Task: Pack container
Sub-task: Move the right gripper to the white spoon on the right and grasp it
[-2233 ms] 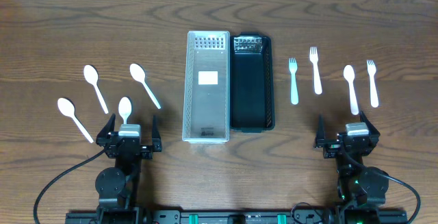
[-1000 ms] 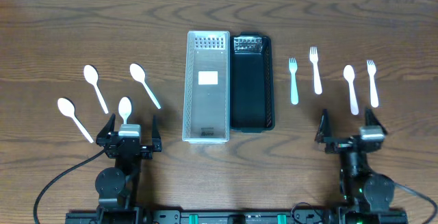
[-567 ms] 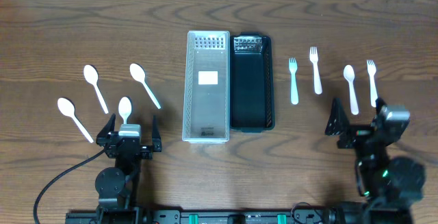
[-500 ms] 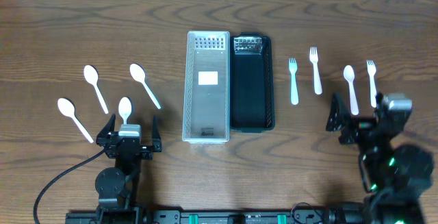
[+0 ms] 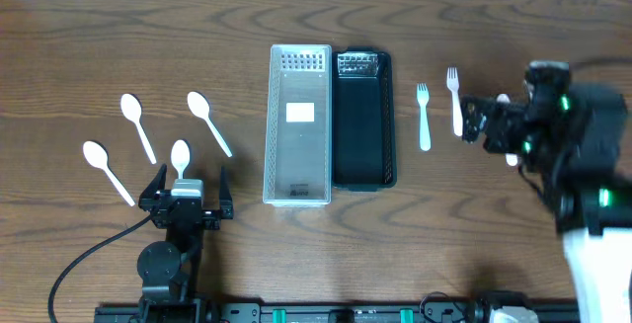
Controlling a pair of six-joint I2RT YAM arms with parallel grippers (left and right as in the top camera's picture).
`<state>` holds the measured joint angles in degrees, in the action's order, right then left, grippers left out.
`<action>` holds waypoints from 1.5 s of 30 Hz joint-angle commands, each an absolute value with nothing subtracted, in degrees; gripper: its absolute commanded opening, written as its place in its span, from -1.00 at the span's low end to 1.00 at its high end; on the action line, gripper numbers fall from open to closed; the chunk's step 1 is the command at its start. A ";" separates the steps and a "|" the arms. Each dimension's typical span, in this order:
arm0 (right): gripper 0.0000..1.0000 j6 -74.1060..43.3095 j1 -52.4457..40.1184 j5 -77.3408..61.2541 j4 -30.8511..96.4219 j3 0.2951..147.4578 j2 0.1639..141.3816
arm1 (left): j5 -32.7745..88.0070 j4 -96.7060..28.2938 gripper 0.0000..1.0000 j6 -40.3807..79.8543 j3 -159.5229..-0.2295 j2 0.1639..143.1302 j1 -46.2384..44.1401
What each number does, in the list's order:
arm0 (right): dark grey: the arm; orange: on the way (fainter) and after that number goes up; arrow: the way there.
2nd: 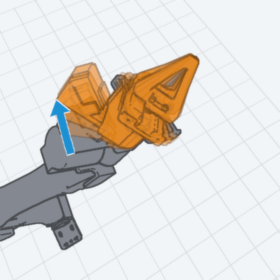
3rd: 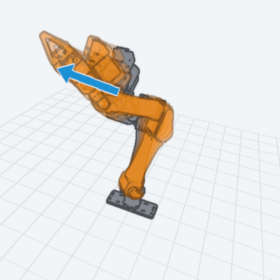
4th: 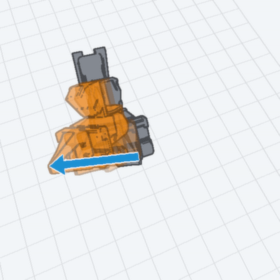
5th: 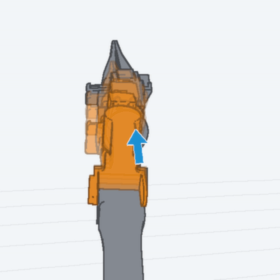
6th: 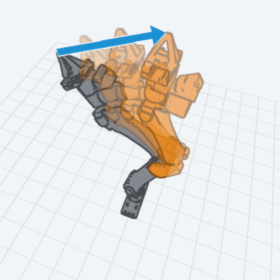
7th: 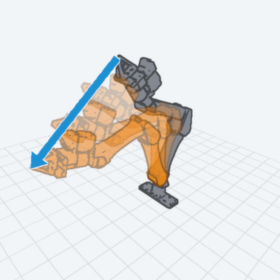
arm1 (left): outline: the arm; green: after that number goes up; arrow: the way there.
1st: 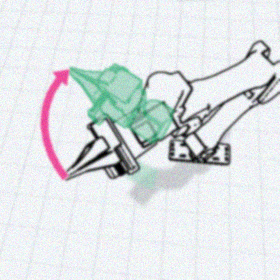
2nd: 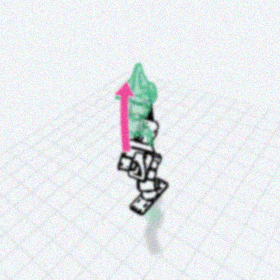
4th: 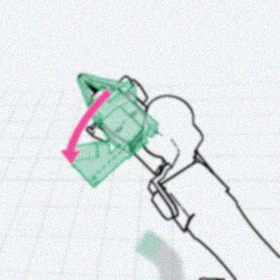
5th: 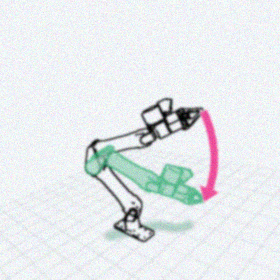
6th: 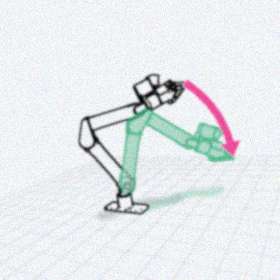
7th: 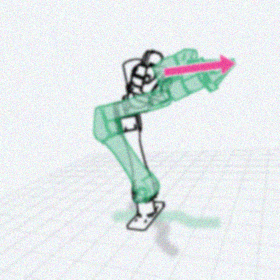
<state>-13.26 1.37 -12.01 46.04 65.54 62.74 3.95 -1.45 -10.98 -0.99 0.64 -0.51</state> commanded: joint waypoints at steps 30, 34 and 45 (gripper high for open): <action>0.99 0.93 15.79 -9.63 53.98 79.85 99.15 | 5.15 -3.66 0.96 -11.77 -0.23 0.64 -0.69; 0.95 1.19 19.25 -9.28 51.16 79.85 99.33 | 5.15 -3.66 0.96 -11.77 -0.23 0.64 -0.69; 0.99 18.90 17.93 2.22 52.71 79.85 105.01 | 5.15 -3.66 0.96 -11.77 -0.23 0.64 -0.69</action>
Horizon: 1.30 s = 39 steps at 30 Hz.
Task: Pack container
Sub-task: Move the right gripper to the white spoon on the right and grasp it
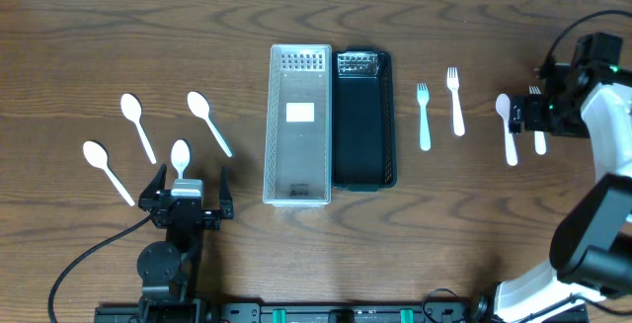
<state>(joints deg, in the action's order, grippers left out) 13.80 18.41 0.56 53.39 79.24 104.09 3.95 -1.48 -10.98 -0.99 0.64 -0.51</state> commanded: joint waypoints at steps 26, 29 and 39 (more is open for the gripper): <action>0.98 15.68 12.95 1.85 46.65 79.85 116.20 | 5.15 -3.64 0.96 -11.79 -0.23 0.64 -0.69; 0.98 15.64 13.26 0.51 46.04 79.85 116.75 | 5.15 -3.66 0.96 -11.77 -0.23 0.64 -0.69; 0.99 13.30 13.72 0.54 44.36 79.85 118.13 | 5.15 -3.64 0.96 -11.77 -0.23 0.64 -0.69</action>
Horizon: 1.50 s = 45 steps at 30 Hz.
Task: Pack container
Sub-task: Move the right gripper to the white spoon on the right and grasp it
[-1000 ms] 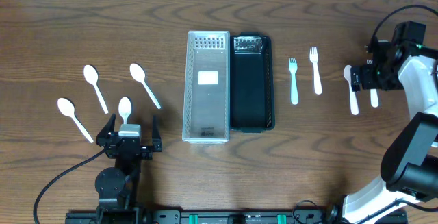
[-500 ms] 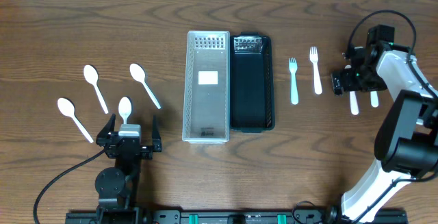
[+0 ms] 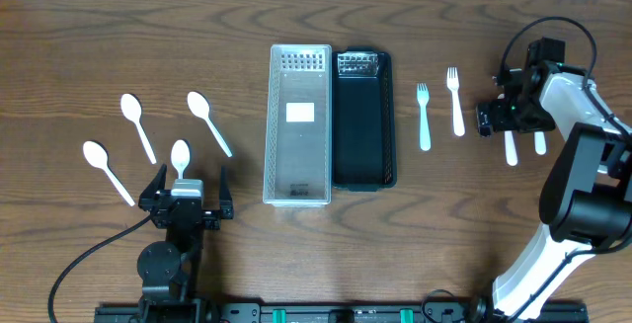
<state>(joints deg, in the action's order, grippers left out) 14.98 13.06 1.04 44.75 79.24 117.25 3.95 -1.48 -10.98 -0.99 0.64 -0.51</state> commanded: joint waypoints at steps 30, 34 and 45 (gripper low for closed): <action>-0.30 12.19 14.04 0.40 44.10 79.83 118.26 | 5.15 -3.66 0.96 -11.79 -0.23 0.64 -0.69; -0.39 12.16 14.00 0.40 44.12 79.83 118.26 | 5.15 -3.66 0.96 -11.77 -0.23 0.67 -0.69; -0.97 10.22 13.78 0.40 44.21 79.92 118.24 | 5.15 -3.66 0.96 -11.77 -0.23 0.64 -0.69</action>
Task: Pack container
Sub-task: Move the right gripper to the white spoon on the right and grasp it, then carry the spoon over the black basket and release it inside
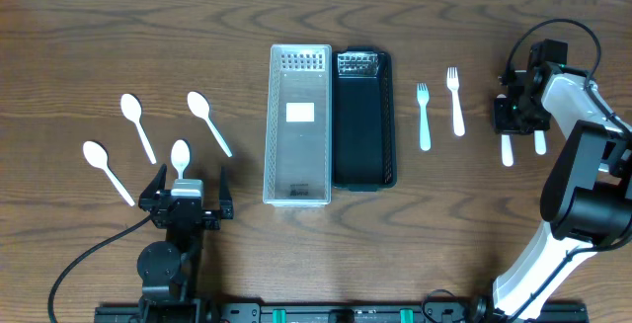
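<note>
A clear silver-white container (299, 125) and a black container (363, 125) lie side by side mid-table. Two white forks (423, 116) (455, 101) rest to their right. Farther right my right gripper (513, 114) hangs over the heads of a white spoon (507, 151) and a third fork (539, 143), so only their handles show and its jaws are hidden. On the left lie three white spoons (136, 125) (208, 121) (107, 170). Another spoon (180, 155) sits just ahead of my open left gripper (191, 177).
The right arm (578, 116) curves along the table's right edge down to its base at the bottom right. A black cable (84, 264) runs from the left arm's base across the front left of the wooden table.
My right gripper has shifted a little to the right and now covers the heads of the far-right spoon and fork. The left arm and all cutlery on the left are unchanged.
The right arm first stood blurred over the far-right cutlery. It was then at the table's right edge, with the spoon and fork fully in sight. Later the gripper was just left of them, and now sits over their heads. The left arm never moved.
</note>
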Controlling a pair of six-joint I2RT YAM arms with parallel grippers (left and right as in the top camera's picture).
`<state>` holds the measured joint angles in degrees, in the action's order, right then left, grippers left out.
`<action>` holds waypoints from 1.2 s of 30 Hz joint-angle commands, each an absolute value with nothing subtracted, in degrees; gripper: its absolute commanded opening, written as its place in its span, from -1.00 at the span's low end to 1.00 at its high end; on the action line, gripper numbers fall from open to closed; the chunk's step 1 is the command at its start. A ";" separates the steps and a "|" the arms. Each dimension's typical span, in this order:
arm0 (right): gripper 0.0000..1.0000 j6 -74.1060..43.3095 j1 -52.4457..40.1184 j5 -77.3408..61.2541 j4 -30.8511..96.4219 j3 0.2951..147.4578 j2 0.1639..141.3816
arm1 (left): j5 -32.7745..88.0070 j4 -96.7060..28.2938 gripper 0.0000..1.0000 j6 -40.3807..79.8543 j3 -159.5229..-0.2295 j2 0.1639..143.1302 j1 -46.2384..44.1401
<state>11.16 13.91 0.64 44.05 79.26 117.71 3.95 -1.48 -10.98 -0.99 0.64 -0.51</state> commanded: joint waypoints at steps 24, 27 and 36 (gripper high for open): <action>-0.98 -17.08 -9.19 -17.37 67.57 124.60 117.60 | 5.15 -3.66 0.96 -11.77 -0.23 0.64 -0.69; -0.97 -18.96 -13.96 -17.04 67.66 123.66 117.67 | 5.15 -3.66 0.96 -11.77 -0.23 0.64 -0.69; -0.97 -25.98 -25.17 -6.44 68.71 122.89 117.80 | 5.15 -3.66 0.96 -11.77 -0.23 0.67 -0.69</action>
